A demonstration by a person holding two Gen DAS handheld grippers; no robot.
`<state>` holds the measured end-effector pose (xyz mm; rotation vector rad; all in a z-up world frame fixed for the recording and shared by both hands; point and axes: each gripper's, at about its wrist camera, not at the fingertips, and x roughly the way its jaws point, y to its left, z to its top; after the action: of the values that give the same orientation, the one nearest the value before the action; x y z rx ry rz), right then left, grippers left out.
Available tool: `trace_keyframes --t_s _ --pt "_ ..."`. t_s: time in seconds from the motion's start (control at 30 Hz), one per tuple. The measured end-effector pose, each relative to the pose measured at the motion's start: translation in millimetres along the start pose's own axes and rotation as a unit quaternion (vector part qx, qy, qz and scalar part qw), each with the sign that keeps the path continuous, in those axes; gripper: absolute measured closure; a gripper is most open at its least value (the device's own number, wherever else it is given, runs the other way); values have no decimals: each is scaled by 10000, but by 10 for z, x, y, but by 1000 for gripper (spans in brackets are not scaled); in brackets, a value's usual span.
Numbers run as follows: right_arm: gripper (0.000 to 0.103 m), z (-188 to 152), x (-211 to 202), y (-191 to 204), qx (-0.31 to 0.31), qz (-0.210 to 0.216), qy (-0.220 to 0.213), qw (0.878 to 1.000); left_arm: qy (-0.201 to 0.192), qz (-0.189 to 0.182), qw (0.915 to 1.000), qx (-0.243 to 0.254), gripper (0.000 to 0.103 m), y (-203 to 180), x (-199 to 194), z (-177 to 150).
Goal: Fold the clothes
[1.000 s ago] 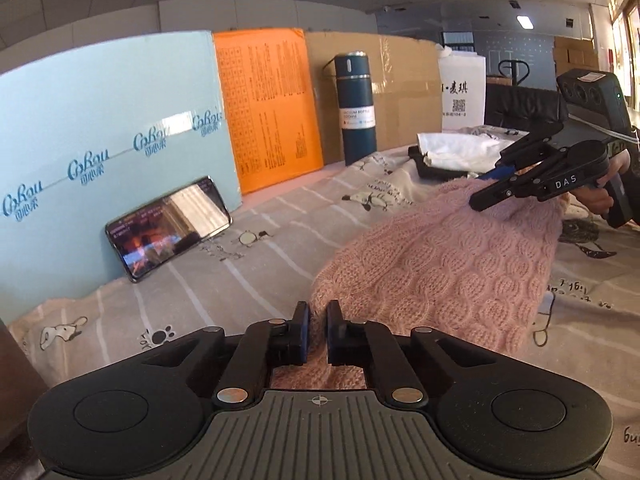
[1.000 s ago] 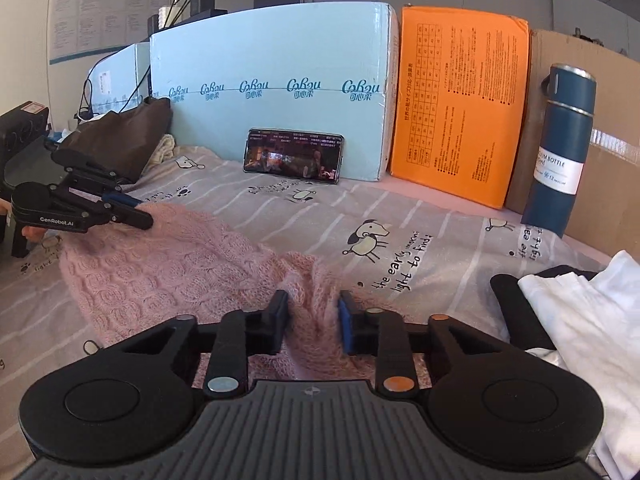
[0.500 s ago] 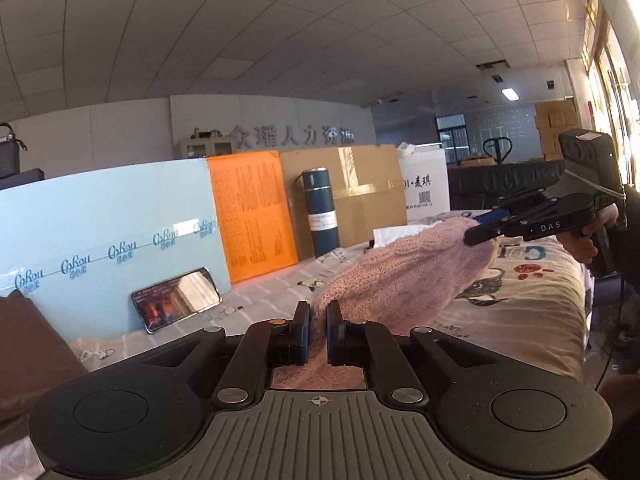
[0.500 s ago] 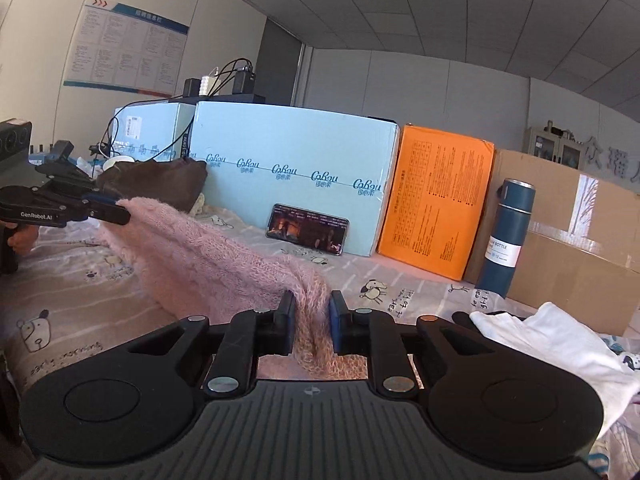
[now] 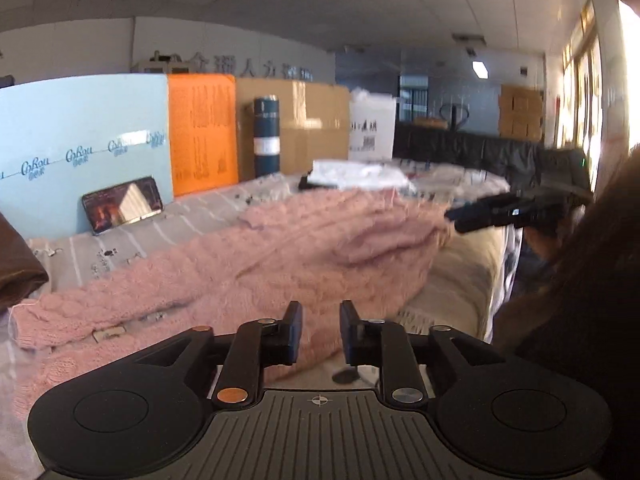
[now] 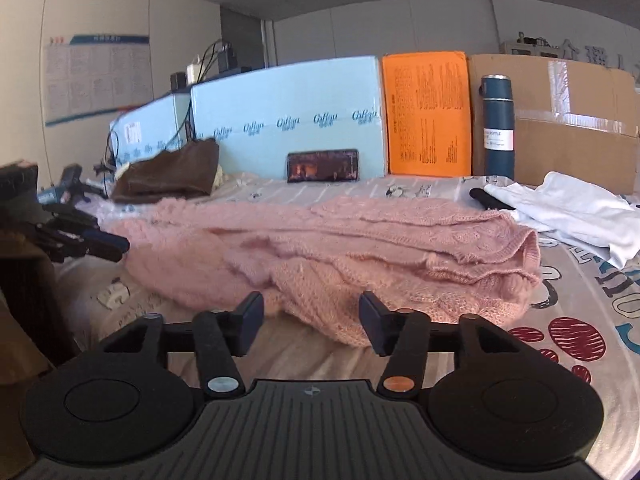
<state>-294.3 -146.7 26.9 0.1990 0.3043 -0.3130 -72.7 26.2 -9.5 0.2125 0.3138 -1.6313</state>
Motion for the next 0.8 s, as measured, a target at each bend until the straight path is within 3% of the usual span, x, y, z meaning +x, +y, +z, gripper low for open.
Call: trace_keyframes --t_s 0.07,0.1,0.13,0.2,0.27,0.37,0.47,0.57,0.6,0.63,0.67,0.7,0.73,0.8 --pt "43 79 -70 -128 271 -75 -313 9991 -567 195 9971 -461 34 152 -126 76" --pt "35 140 -69 -226 446 -186 -473 9977 -791 467 9934 -693 29 249 -163 114" --pt "27 200 -68 -325 620 -298 -632 9956 -1005 842 9866 -973 27 372 -184 162" --pt "25 333 3 -556 1010 -654 -802 9895 -1191 1620 9666 -1591 27 660 -188 252" --pt "25 455 208 -808 1377 -1105 -637 9822 -1069 2284 9437 -2139 27 992 -138 303" --pt "25 634 519 -1187 1917 -1760 -357 9649 -630 2895 9229 -2458 27 1367 -9 337" --pt "25 699 855 -1514 2318 -2091 181 9499 112 2943 9199 -2590 27 1651 198 291" --pt "30 683 1138 -1649 2398 -2088 588 9463 831 2841 9185 -2623 31 1762 457 176" --pt "39 661 1215 -1650 2401 -2086 714 9454 950 2860 9216 -2445 34 1725 527 152" --pt "54 642 1285 -1640 2357 -2087 824 9456 1000 2889 9276 -2148 53 1662 568 137" --pt "57 640 1327 -1587 2140 -2102 872 9500 1006 2911 9325 -1888 79 1592 585 130" --pt "71 638 1370 -1535 1921 -2117 918 9539 953 2871 9372 -1736 89 1526 576 128" --pt "86 639 1407 -1484 1715 -2110 949 9576 873 2885 9403 -1579 92 1468 570 141" --pt "90 690 1421 -1412 1376 -2112 811 9643 616 3103 9404 -1248 92 1380 567 217"
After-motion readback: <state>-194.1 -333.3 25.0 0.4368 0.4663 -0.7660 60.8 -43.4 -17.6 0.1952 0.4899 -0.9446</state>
